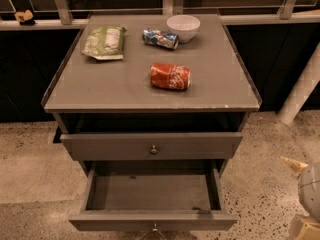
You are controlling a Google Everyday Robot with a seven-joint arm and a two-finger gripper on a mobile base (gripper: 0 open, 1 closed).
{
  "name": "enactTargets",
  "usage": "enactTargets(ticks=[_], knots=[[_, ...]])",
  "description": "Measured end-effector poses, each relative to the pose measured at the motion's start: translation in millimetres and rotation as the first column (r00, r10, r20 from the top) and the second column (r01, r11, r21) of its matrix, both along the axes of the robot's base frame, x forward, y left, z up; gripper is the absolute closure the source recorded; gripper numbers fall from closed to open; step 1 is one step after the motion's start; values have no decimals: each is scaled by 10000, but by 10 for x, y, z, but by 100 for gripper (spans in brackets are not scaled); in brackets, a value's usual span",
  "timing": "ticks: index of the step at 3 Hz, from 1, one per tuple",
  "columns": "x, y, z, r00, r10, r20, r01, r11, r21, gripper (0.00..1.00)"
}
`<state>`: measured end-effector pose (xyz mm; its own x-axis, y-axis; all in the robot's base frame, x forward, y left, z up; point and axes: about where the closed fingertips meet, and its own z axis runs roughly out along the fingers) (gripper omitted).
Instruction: Close middle drawer
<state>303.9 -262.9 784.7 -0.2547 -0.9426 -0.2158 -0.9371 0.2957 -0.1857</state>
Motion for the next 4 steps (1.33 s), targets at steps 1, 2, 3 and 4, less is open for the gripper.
enactTargets(ticks=[1, 2, 3, 4], knots=[[63, -54, -403, 9986, -338, -417, 362, 9978, 562, 0], [208, -36, -784, 9956, -600, -717, 677, 9916, 1105, 0], [208, -36, -784, 9956, -600, -717, 677, 9916, 1105, 0], [136, -49, -884, 9949, -530, -853, 618, 9926, 1041, 0]])
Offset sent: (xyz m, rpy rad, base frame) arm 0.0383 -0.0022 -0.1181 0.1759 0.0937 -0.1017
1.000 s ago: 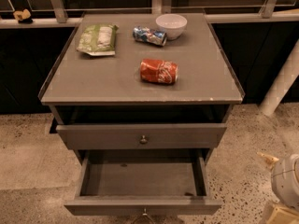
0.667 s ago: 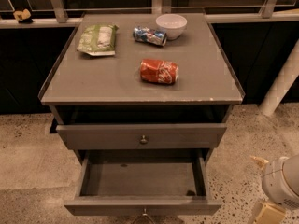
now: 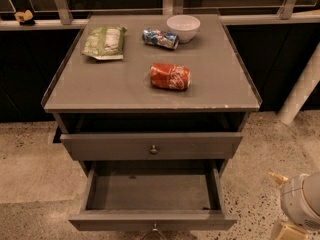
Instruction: Close middle drawer
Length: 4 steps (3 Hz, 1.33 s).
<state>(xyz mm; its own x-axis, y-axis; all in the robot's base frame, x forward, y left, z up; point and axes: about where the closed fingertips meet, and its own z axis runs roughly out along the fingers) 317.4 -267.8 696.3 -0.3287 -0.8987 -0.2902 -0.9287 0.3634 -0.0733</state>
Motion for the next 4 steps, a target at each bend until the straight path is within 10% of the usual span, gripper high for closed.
enactTargets(ticks=[4], knots=[[-331, -121, -1694, 9745, 148, -2241, 22, 9971, 755, 0]])
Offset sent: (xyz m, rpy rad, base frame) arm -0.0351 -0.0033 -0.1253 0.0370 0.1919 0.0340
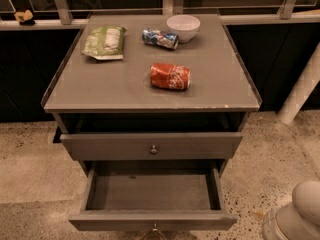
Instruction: Close middle drawer
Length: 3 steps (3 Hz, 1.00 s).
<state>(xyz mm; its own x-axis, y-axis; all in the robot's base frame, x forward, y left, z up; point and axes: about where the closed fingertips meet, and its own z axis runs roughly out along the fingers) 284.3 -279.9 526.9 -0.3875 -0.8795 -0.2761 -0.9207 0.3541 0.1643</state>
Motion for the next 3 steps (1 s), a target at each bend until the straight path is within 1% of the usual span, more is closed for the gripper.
enactTargets(ticks=[1, 2, 3], knots=[[-25, 78, -69, 10000, 32, -89, -33, 10000, -74, 0], [-126, 491, -612, 9995, 249, -201, -251, 9996, -109, 0], [-126, 491, -613, 9995, 249, -203, -251, 9996, -108, 0]])
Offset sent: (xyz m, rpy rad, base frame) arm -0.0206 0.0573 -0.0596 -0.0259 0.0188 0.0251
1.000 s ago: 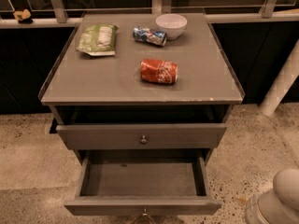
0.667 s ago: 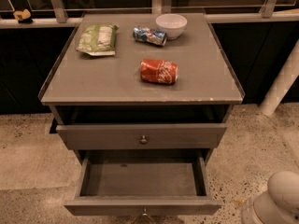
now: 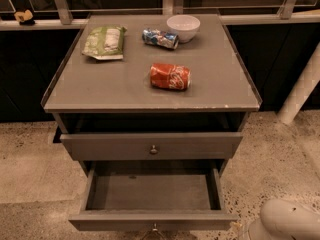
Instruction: Close middle drawer
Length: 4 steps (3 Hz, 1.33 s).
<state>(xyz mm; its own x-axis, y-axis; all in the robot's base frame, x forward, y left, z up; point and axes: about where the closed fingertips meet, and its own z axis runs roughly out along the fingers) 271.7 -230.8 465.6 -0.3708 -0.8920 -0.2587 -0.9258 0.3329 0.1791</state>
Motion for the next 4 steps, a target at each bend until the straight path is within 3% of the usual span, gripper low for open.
enactTargets(ticks=[2, 4], knots=[[-210, -48, -166, 9994, -94, -334, 105, 9994, 332, 0], [-264, 33, -580, 9935, 95, -1133, -21, 9978, 657, 0]])
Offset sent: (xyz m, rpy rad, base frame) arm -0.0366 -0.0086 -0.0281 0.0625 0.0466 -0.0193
